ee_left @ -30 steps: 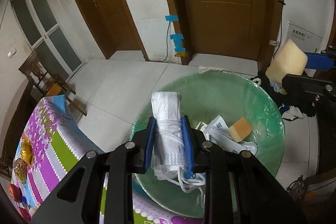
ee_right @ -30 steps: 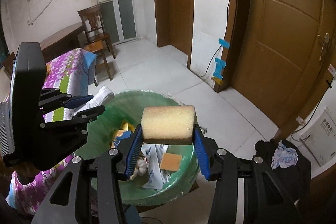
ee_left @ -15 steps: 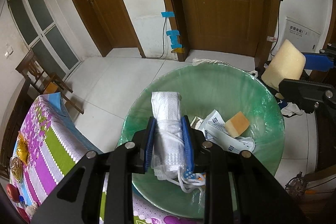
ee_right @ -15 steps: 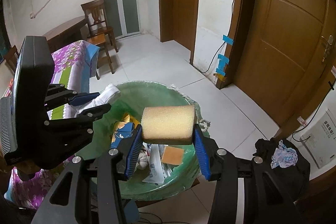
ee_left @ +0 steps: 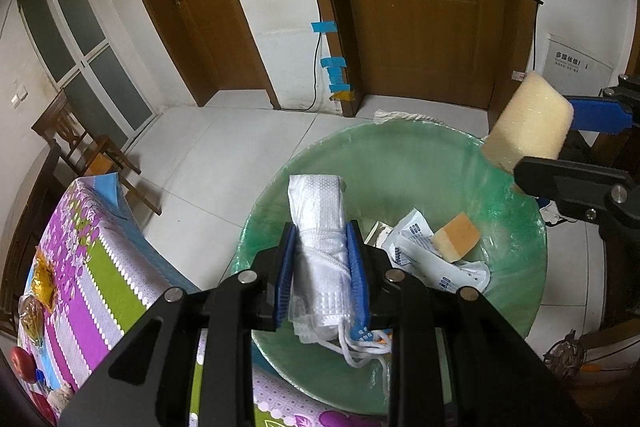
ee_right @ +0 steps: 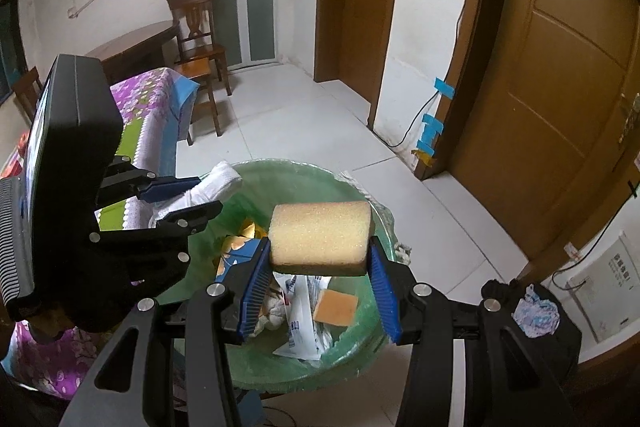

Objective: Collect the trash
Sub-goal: 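Open the right tool dropping the sponge while the left tool drops the mask, then move both tools back toward the table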

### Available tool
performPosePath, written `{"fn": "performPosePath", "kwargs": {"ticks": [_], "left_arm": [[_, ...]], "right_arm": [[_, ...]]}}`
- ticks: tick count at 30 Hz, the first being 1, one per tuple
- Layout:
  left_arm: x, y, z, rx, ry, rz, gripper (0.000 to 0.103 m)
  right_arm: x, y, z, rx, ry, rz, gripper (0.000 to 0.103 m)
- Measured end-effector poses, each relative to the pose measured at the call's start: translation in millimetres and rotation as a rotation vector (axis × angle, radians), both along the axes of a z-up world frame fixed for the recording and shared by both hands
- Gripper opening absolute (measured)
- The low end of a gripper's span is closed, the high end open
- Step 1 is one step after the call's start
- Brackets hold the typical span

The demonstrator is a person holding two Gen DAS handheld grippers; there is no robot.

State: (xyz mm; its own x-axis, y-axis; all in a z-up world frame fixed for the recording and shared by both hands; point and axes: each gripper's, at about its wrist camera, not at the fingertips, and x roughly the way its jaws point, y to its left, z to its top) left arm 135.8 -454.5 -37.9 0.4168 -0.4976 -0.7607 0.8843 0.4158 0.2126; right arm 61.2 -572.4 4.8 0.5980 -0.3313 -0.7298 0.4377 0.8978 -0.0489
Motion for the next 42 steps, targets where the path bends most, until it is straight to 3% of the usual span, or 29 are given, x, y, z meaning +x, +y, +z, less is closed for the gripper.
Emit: {"fn": "performPosePath", "kwargs": {"ticks": [8, 10, 11, 12, 13, 14, 34, 42], "left_arm": [[7.2, 3.0, 2.4, -0.005, 0.005, 0.01, 0.024], [7.2, 3.1, 3.0, -0.006, 0.004, 0.005, 0.025], [6.3, 2.8, 3.0, -0.002, 0.001, -0.002, 0.027], [6.3, 2.9, 2.5, 0.004, -0.005, -0.001, 0.033], [5.9, 3.2, 2.3, 0.007, -0.015, 0.008, 0.049], [5.8, 4.6, 2.1, -0.001, -0.021, 0.011, 0.055], [9.2, 18.0, 0.9, -0.009, -0.019, 0.049, 0.055], [14.4, 33.9, 7.3, -0.036, -0.064, 0.121, 0.058]], "right_arm": [[11.9, 5.6, 2.0, -0.046, 0.028, 0.025, 0.049], [15.6, 5.7, 1.5, -0.051, 0.037, 0.029, 0.056], [17.1, 5.7, 1.3, -0.059, 0.037, 0.022, 0.068], [17.5, 5.9, 1.2, -0.065, 0.035, 0.022, 0.071], [17.4, 5.3, -0.8, -0.071, 0.037, 0.024, 0.072], [17.7, 4.0, -2.2, -0.075, 0.045, 0.026, 0.072], [17.5, 3.0, -10.9, -0.07, 0.035, 0.006, 0.071], [11.1, 4.9, -0.6, -0.071, -0.08, -0.046, 0.072]]}}
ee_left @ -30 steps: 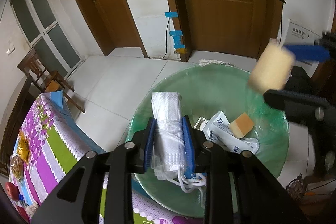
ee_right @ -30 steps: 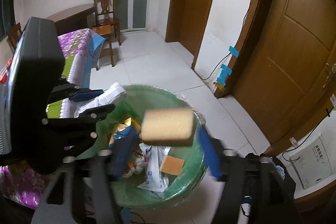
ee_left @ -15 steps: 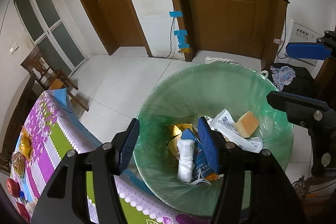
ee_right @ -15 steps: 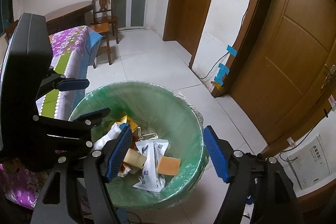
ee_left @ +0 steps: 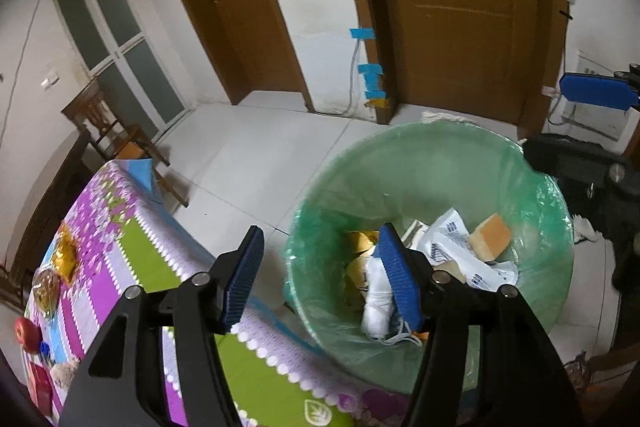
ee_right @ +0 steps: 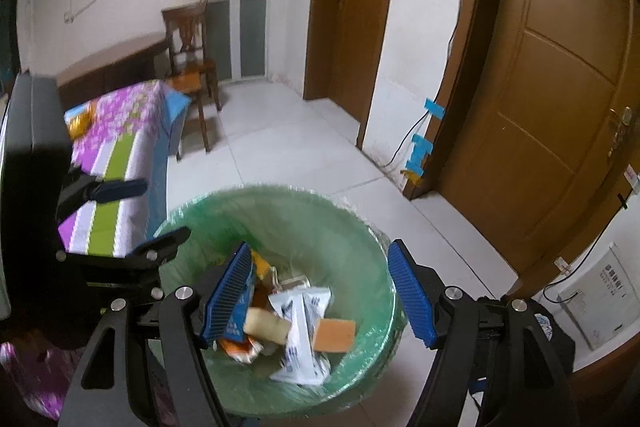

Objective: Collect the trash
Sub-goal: 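Move both tools back toward the table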

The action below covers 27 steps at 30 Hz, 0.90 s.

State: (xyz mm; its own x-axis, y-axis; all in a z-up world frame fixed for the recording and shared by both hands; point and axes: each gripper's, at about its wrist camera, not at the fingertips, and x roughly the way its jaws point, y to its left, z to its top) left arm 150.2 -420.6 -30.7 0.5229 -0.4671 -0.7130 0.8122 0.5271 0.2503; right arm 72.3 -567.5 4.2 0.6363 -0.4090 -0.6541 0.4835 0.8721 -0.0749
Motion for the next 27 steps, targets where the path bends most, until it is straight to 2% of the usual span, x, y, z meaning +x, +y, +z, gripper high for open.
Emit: {"fn": "performPosePath", "kwargs": {"ticks": [3, 7, 16, 23, 27], "left_arm": [[1.4, 13.9, 3.8, -0.016, -0.02, 0.029, 0.062], [12.0, 41.4, 10.8, -0.048, -0.001, 0.082, 0.062], [40.0, 121.7, 18.1, -0.082, 0.03, 0.244, 0.063], [62.9, 205.1, 26.7, -0.127, 0.044, 0.4, 0.066], [91.1, 266.0, 40.1, -0.177, 0.07, 0.524, 0.068]], "right_arm": [[-3.8, 6.5, 6.6, -0.014, -0.064, -0.02, 0.073], [-1.2, 21.8, 12.7, -0.027, -0.124, -0.014, 0.076], [26.5, 68.5, 16.4, -0.02, -0.192, 0.065, 0.077], [77.9, 121.7, 7.8, 0.055, -0.174, 0.225, 0.078], [113.1, 169.9, 3.0, 0.058, -0.132, 0.365, 0.078]]}}
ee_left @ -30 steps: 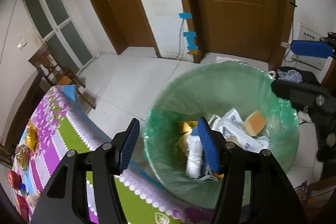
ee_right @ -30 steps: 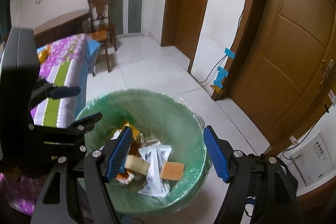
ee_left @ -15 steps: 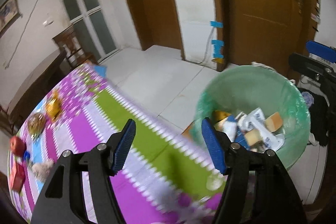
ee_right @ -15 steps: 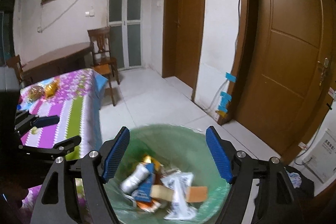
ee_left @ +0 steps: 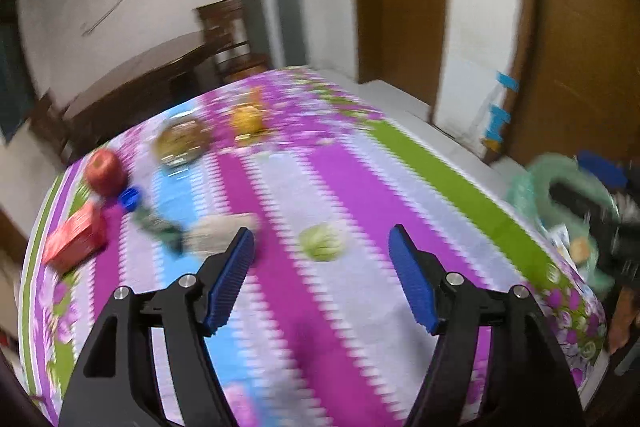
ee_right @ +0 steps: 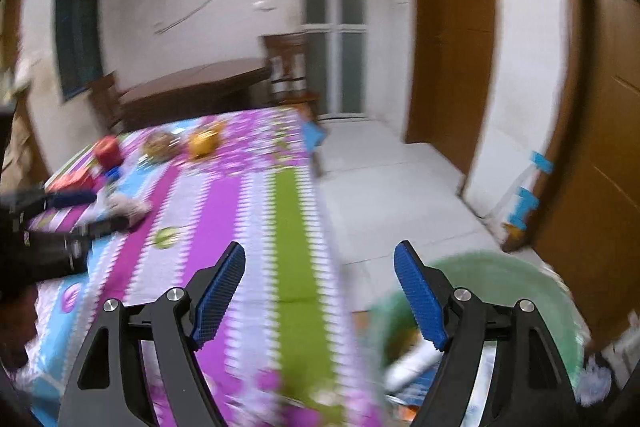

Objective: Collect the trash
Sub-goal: 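Move both tools back toward the table, then grasp the grey knitted ball with the right tool while the left tool grasps the green scrubber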

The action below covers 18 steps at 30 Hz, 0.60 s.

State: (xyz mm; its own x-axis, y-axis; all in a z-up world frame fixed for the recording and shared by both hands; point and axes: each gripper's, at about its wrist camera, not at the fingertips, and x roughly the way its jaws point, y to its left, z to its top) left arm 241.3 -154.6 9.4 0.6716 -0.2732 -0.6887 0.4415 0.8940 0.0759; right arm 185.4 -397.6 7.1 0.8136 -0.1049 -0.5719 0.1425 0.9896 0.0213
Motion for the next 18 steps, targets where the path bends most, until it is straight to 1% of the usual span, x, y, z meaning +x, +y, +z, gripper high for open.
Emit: {"fn": "performPosePath", "kwargs": {"ticks": [1, 2, 4, 7, 8, 10, 11, 13, 16, 18], "left_arm": [[6.5, 10.6, 2.7, -0.006, 0.005, 0.026, 0.07], [18.9, 29.6, 6.8, -0.01, 0.011, 0.081, 0.071], [36.6, 53.5, 11.8, -0.011, 0.021, 0.146, 0.071], [78.7, 88.6, 12.4, -0.03, 0.096, 0.226, 0.072], [96.3, 98.4, 8.7, -0.034, 0.136, 0.253, 0.072], [125.5, 109.7, -2.9, -0.033, 0.217, 0.268, 0.072], [142.1, 114.7, -13.0, -0.04, 0.279, 0.272, 0.071], [163.6, 118.9, -29.1, -0.07, 0.37, 0.276, 0.071], [179.9, 121.7, -46.6, -0.086, 0.442, 0.273, 0.07], [186.0, 118.3, -52.7, -0.088, 0.449, 0.277, 0.07]], "right_arm": [[10.7, 16.5, -1.1, -0.006, 0.013, 0.051, 0.078], [18.0, 28.0, -1.9, -0.01, 0.022, 0.088, 0.078], [34.6, 57.1, -4.5, -0.023, 0.041, 0.176, 0.078], [62.9, 99.9, -6.1, -0.044, 0.074, 0.333, 0.078], [71.7, 112.7, -7.5, -0.052, 0.085, 0.386, 0.078], [89.1, 135.4, -12.1, -0.047, 0.119, 0.491, 0.078], [100.0, 148.0, -14.9, -0.054, 0.132, 0.537, 0.078], [119.1, 164.1, -20.1, -0.071, 0.16, 0.617, 0.08], [149.8, 189.5, -32.7, -0.095, 0.208, 0.681, 0.081], [165.3, 197.7, -37.4, -0.084, 0.236, 0.7, 0.081]]}}
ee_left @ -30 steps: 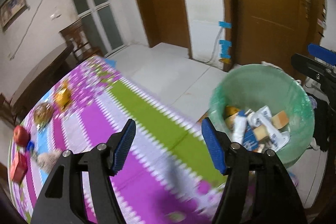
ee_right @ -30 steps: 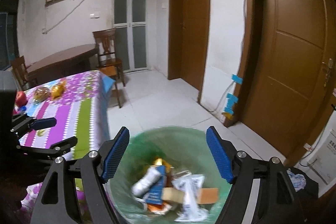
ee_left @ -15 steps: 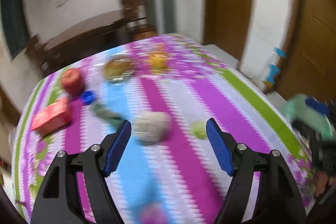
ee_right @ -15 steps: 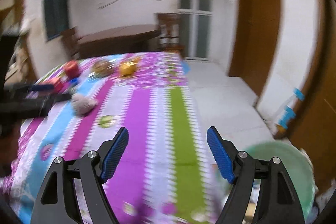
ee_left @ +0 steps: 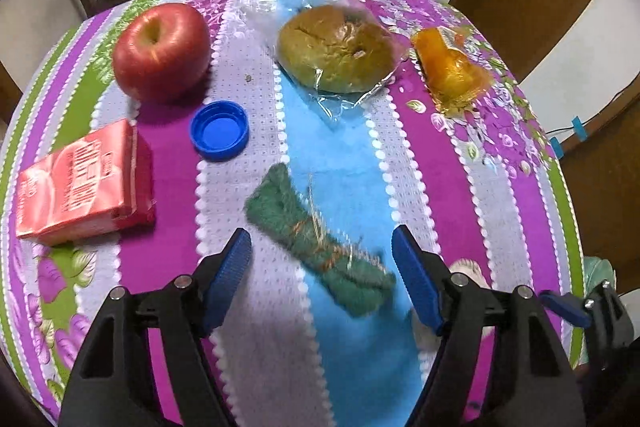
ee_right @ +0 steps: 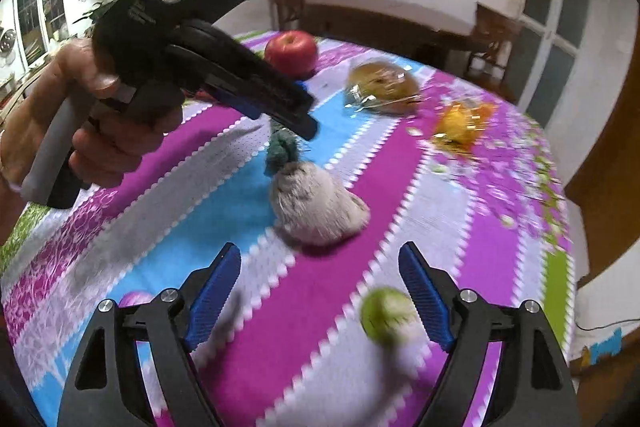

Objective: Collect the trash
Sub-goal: 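Grasp the grey knitted ball with the right tool while the left tool grasps the green scrubber, then carry the grey knitted ball and green scrubber with both tools over the green bin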

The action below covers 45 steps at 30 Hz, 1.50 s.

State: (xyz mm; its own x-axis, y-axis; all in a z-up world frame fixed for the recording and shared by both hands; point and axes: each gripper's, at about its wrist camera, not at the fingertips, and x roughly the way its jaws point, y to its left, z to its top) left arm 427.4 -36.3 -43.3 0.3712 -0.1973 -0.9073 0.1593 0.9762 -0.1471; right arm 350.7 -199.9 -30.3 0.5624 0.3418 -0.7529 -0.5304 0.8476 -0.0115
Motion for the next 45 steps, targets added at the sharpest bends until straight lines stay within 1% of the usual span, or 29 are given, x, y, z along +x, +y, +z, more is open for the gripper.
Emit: {"fn": "performPosePath", "kwargs": {"ticks": [2, 4, 5, 6, 7, 8, 9, 10, 11, 12, 14, 17, 21, 24, 27, 29, 33, 36, 39, 42, 45], "left_arm": [[4.7, -0.1, -2.1, -0.001, -0.005, 0.021, 0.07], [11.5, 0.3, -6.0, -0.021, 0.014, 0.042, 0.07], [13.3, 0.4, -8.6, -0.021, 0.02, 0.053, 0.067], [12.5, -1.0, -7.9, -0.011, 0.007, 0.06, 0.065], [13.7, -0.4, -8.8, -0.006, 0.004, 0.063, 0.062], [13.5, -0.4, -8.2, -0.004, 0.002, 0.072, 0.056], [12.6, 0.4, -7.5, -0.006, -0.001, 0.088, 0.051], [11.8, 1.1, -7.4, -0.011, -0.001, 0.093, 0.044], [10.9, 1.8, -7.7, -0.019, -0.003, 0.09, 0.03], [9.2, 1.4, -8.1, -0.022, -0.005, 0.084, 0.025], [5.9, 2.7, -8.5, -0.023, -0.021, 0.071, 0.02], [1.5, 8.4, -7.5, -0.045, -0.027, 0.069, 0.015], [-9.3, 11.8, 0.8, -0.071, -0.041, 0.055, 0.014], [-25.8, 15.5, 10.7, -0.104, -0.062, 0.032, 0.014], [-41.6, 16.3, 19.5, -0.13, -0.079, 0.011, 0.014], [-51.8, 12.4, 24.6, -0.133, -0.098, -0.009, 0.014], [-91.0, -3.2, 37.0, -0.117, -0.171, -0.109, 0.014], [-123.1, -17.1, 40.0, -0.092, -0.214, -0.191, 0.014], [-151.4, -29.2, 39.9, -0.075, -0.24, -0.269, 0.014], [-168.3, -40.8, 39.6, -0.055, -0.257, -0.308, 0.014], [-176.8, -58.9, 41.7, -0.011, -0.29, -0.331, 0.014]], "right_arm": [[10.0, 6.0, -6.1, -0.003, 0.011, 0.0, 0.082], [20.7, 12.8, -11.2, -0.011, 0.017, -0.009, 0.08], [24.1, 14.5, -13.5, -0.009, 0.02, -0.015, 0.074], [28.2, 16.4, -14.1, 0.004, 0.032, -0.012, 0.068], [29.5, 17.3, -15.9, 0.008, 0.037, -0.013, 0.065], [31.6, 18.2, -17.6, 0.009, 0.042, -0.013, 0.06], [33.2, 17.4, -19.6, 0.01, 0.045, -0.009, 0.059], [33.4, 18.3, -20.6, 0.009, 0.044, -0.005, 0.058], [34.0, 18.7, -22.2, 0.009, 0.045, -0.002, 0.053], [34.5, 18.9, -23.8, 0.015, 0.051, 0.003, 0.051], [32.3, 16.6, -23.7, 0.03, 0.054, 0.0, 0.046], [26.1, 11.7, -22.9, 0.053, 0.06, -0.013, 0.044], [13.0, 2.2, -19.3, 0.065, 0.048, -0.036, 0.044], [-2.0, -8.0, -13.9, 0.075, 0.031, -0.061, 0.044], [-20.4, -22.6, -5.6, 0.11, 0.015, -0.103, 0.044], [-30.7, -29.5, -1.5, 0.131, 0.007, -0.126, 0.044], [-62.9, -44.7, 10.7, 0.138, -0.027, -0.194, 0.044], [-86.6, -55.1, 17.7, 0.131, -0.057, -0.235, 0.044], [-106.3, -64.8, 21.8, 0.142, -0.073, -0.265, 0.044], [-126.8, -80.1, 24.0, 0.159, -0.084, -0.31, 0.044], [-139.2, -92.5, 24.2, 0.166, -0.089, -0.347, 0.044]]}}
